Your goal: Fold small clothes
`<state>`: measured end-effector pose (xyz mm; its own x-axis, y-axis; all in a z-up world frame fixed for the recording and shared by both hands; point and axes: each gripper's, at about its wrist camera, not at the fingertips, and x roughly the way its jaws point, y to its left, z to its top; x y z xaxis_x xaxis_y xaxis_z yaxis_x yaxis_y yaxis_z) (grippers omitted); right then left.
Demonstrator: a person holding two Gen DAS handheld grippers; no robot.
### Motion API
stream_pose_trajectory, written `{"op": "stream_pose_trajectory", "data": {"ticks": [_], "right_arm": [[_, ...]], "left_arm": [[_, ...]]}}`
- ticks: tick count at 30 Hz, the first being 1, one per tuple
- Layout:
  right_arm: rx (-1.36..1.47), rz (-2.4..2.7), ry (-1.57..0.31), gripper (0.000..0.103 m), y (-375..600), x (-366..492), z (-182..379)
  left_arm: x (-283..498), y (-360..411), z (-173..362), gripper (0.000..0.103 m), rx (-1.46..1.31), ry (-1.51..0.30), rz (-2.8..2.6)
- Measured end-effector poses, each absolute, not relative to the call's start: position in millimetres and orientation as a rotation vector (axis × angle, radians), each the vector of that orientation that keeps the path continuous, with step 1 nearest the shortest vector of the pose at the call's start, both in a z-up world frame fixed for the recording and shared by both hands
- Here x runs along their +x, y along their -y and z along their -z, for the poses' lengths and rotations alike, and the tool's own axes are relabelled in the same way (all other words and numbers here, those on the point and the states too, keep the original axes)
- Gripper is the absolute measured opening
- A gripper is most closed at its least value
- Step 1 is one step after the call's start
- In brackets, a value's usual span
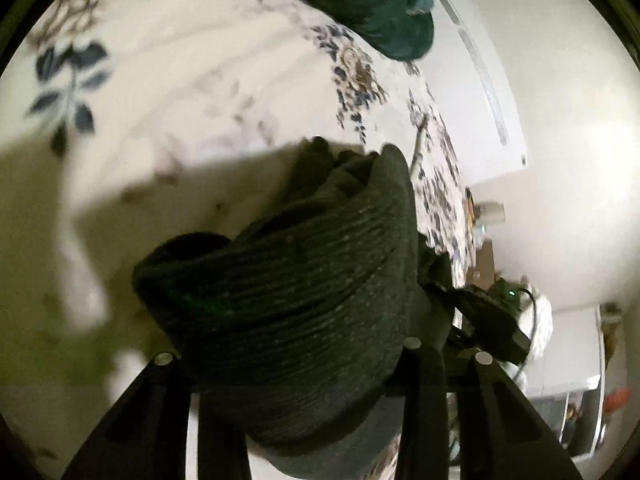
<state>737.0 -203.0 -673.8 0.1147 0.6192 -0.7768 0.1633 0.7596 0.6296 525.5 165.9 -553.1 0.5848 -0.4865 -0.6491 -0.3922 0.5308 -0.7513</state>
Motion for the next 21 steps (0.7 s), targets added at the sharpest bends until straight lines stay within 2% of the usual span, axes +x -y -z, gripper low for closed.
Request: {"op": "stream_pose_trajectory", "data": {"ticks": [4, 10, 15, 17, 18, 20, 21], "right_arm": [[0.764, -0.309, -1.410, 0.020, 218, 665, 646], [1.010, -0.134, -1.377, 0.020, 229, 493, 632], [1.132, 0.026, -1.426, 0.022, 222, 380, 663], [1.128, 0.058, -1.461, 0.033, 224, 363, 682], [1.118, 0.066, -1.472, 0.049, 227, 358, 687], [1.088, 0.048, -1.487, 0.062, 234, 357, 688], [1.056, 0.041, -1.499, 0.064, 238, 359, 684]], "left_arm": [[516, -179, 535, 0.033, -0.973, -1.088, 0.151], [502, -183, 515, 0.033, -0.753, -1.311, 0.367], [474, -168, 562, 0.046, -0.620, -1.538, 0.426], [464, -174, 579, 0.055, -0.675, -1.534, 0.397], [459, -179, 583, 0.056, -0.732, -1.507, 0.389], [453, -186, 580, 0.057, -0.805, -1.467, 0.363], [447, -188, 575, 0.057, -0.833, -1.445, 0.350]]}}
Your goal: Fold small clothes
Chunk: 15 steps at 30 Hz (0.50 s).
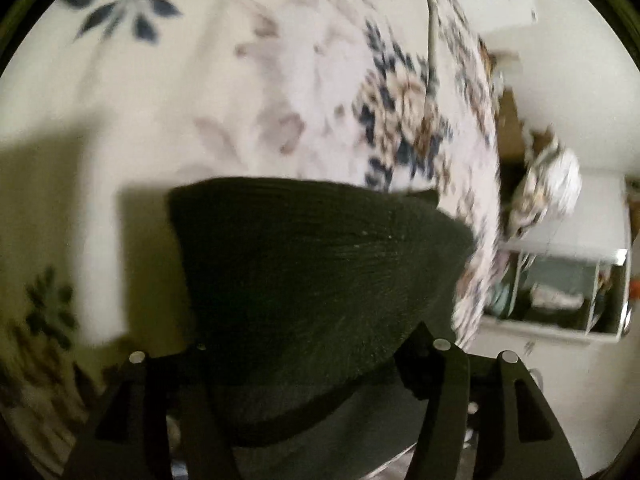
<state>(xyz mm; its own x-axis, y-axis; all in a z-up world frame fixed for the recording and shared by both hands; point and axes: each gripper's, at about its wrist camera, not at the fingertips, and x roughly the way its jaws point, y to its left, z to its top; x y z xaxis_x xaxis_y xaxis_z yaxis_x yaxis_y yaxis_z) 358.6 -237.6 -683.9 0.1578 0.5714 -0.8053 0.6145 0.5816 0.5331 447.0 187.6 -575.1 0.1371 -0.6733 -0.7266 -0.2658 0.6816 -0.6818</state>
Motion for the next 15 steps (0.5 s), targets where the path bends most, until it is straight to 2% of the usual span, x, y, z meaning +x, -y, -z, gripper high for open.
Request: {"op": "stream_pose_trajectory", "data": {"ticks": [5, 9, 11, 15], "right_arm": [[0.849, -0.002, -1.544, 0.068, 261, 360, 641], [0.646, -0.020, -1.572, 0.070, 273, 365, 603], [0.552, -0.049, -1.553, 0.074, 279, 378, 588], [0.455, -0.137, -1.488, 0.075, 282, 421, 587]], "left_arm": [[422, -195, 536, 0.057, -0.862, -1.325, 0.241], [396, -207, 503, 0.063, -0.784, -1.264, 0.112], [392, -206, 503, 0.069, -0.788, -1.267, 0.091], [399, -207, 521, 0.069, -0.816, -1.260, 0.073]]}}
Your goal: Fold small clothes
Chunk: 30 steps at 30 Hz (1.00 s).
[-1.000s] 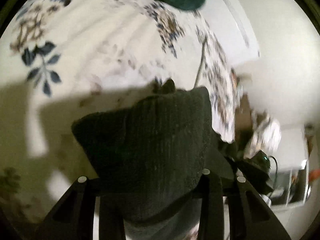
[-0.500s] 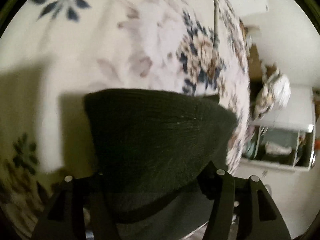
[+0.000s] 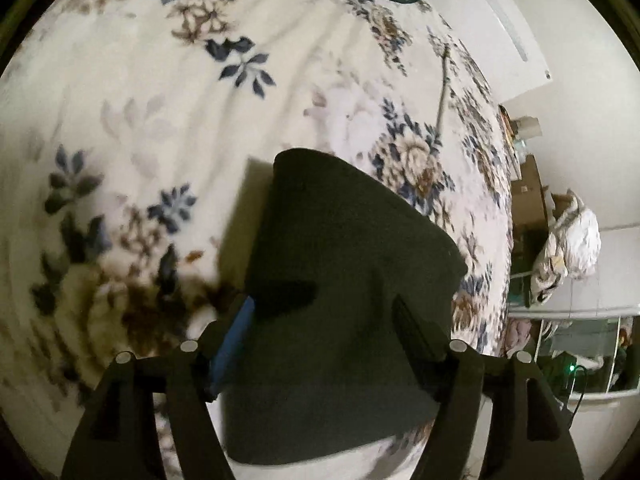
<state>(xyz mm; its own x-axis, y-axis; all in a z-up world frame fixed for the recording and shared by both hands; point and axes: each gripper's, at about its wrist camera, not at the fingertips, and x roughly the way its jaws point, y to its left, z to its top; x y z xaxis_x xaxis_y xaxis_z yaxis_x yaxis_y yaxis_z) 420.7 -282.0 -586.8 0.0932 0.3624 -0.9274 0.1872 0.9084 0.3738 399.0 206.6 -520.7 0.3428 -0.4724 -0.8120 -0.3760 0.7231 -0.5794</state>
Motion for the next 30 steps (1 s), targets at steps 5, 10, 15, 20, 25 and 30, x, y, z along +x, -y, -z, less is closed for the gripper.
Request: {"op": "stream_pose_trajectory", "data": {"ticks": [5, 10, 15, 20, 25, 30], "right_arm": [[0.447, -0.264, -1.453, 0.075, 250, 498, 627], [0.426, -0.390, -1.498, 0.075, 212, 552, 672], [0.413, -0.360, -1.419, 0.011, 192, 559, 655], [0.360, -0.293, -1.394, 0.009, 181, 580, 649], [0.359, -0.282, -1.503, 0.051, 195, 576, 649], [0.386, -0.254, -1.568, 0.058, 235, 519, 624]], "left_arm": [[436, -206, 548, 0.069, -0.768, -1.237, 0.031], [445, -221, 569, 0.041, -0.905, -1.176, 0.018], [438, -228, 558, 0.025, -0.921, -1.139, 0.020], [449, -229, 566, 0.030, -0.917, -1.173, 0.015], [436, -224, 542, 0.050, -0.813, -1.187, 0.000], [384, -214, 516, 0.061, -0.708, -1.190, -0.067]]}}
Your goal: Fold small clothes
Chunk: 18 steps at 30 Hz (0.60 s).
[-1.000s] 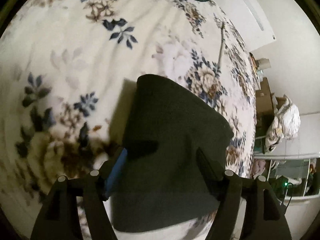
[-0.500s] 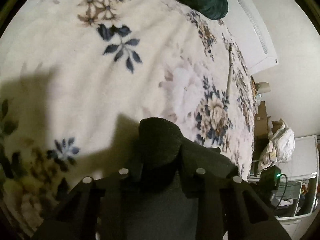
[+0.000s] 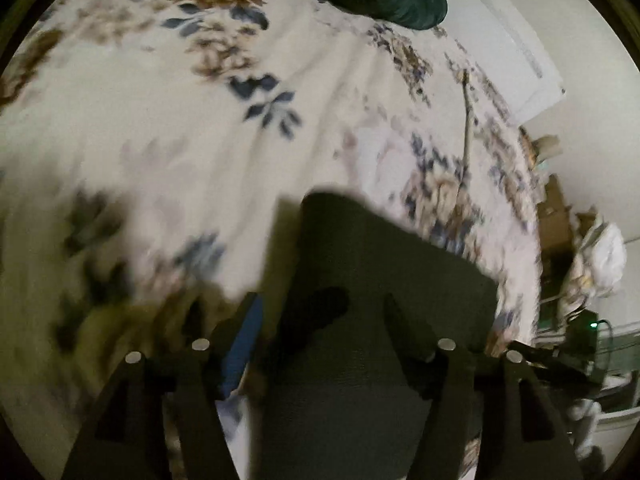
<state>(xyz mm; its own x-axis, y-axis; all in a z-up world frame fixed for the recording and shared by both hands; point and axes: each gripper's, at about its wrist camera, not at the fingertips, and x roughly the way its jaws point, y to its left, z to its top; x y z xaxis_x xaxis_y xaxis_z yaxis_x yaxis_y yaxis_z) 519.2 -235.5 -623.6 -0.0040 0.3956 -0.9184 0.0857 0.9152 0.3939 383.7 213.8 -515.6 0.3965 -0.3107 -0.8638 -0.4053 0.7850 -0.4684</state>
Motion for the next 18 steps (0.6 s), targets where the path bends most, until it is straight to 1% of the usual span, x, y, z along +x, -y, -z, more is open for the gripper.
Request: {"op": "stream_pose_trajectory", "data": {"ticks": [2, 5, 6, 7, 9, 13, 18], "right_arm": [[0.405, -0.252, -1.606, 0.058, 247, 493, 622], [0.425, -0.222, -1.652, 0.058, 254, 465, 635], [0.415, -0.203, -1.651, 0.044, 255, 459, 638], [0.401, -0.176, -1.625, 0.016, 255, 452, 639], [0.415, -0.132, -1.587, 0.015, 257, 438, 635], [0.391, -0.081, -1.506, 0.014, 259, 415, 605], [0.372, -0.048, -1.559, 0.014, 266, 409, 624]], "left_arm": [[365, -205, 515, 0.061, -0.683, -1.219, -0.087], [340, -187, 524, 0.061, -0.665, -1.279, -0.104], [336, -181, 529, 0.061, -0.662, -1.299, -0.107], [334, -176, 533, 0.061, -0.655, -1.318, -0.111], [331, -165, 536, 0.061, -0.622, -1.335, -0.120], [330, -143, 532, 0.061, -0.533, -1.340, -0.146], [330, -132, 531, 0.061, -0.494, -1.331, -0.175]]}}
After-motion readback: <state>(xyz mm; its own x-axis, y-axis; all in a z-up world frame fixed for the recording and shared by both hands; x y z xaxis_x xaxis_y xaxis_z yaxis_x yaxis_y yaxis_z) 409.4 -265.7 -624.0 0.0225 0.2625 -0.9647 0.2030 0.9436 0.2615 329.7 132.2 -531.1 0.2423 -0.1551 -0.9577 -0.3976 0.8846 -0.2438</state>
